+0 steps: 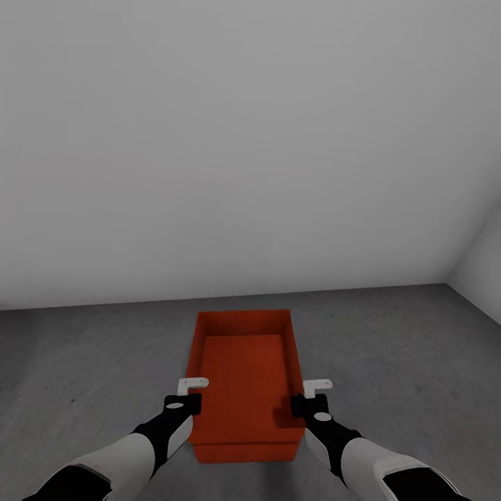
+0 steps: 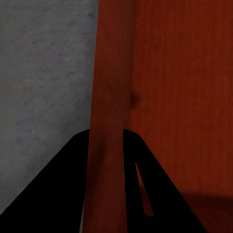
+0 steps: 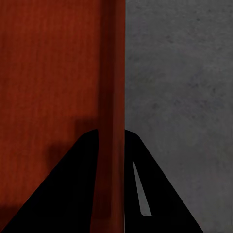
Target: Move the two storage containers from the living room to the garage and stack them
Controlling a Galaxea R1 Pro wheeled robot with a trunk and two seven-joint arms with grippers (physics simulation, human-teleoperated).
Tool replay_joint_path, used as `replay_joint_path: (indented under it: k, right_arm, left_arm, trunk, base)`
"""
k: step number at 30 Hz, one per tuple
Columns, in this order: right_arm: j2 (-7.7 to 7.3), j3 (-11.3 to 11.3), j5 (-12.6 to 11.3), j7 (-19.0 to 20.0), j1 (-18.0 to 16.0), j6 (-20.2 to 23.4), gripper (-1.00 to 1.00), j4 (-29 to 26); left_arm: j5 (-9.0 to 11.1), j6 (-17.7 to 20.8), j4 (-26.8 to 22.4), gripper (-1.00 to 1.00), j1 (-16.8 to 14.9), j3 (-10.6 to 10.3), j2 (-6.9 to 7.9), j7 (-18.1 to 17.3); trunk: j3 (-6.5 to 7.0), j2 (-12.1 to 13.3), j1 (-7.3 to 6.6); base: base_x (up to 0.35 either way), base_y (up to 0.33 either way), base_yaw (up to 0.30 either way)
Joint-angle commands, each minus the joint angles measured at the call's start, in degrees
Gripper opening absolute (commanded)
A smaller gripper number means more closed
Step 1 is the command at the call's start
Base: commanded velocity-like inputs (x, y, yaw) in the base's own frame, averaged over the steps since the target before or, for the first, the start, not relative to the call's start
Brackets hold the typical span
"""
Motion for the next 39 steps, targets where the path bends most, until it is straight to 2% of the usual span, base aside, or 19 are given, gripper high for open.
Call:
replay_joint_path:
  k: [1, 31, 37, 39]
  right_arm:
    - [0.02, 0.8, -0.4, -0.3, 0.0, 0.0, -1.0, 0.2]
    - [0.02, 0.8, -0.4, -0.3, 0.0, 0.0, -1.0, 0.2]
    - [0.02, 0.8, -0.4, -0.3, 0.0, 0.0, -1.0, 0.2]
    - [0.02, 0.8, -0.4, -0.3, 0.0, 0.0, -1.0, 0.2]
  left_arm:
    - [-0.9, -1.3, -1.7, -1.0, -0.1, 1.4, -0.01, 0.6]
    - [-0.9, -1.3, -1.6, -1.0, -0.1, 1.4, -0.13, 0.6]
    - [-0.9, -1.3, -1.6, -1.0, -0.1, 1.4, -0.1, 0.6]
    - [-0.9, -1.3, -1.6, -1.0, -0.1, 1.4, -0.1, 0.6]
  trunk:
    - [-0.05, 0.0, 0.0]
    - [-0.05, 0.0, 0.0]
    - [-1.13, -2.4, 1.32]
    - [-1.13, -2.4, 1.32]
  base:
    - [0.083, 0.0, 0.0]
    - [0.006, 0.0, 0.0]
    - [0.0, 0.0, 0.0]
    - [0.0, 0.0, 0.0]
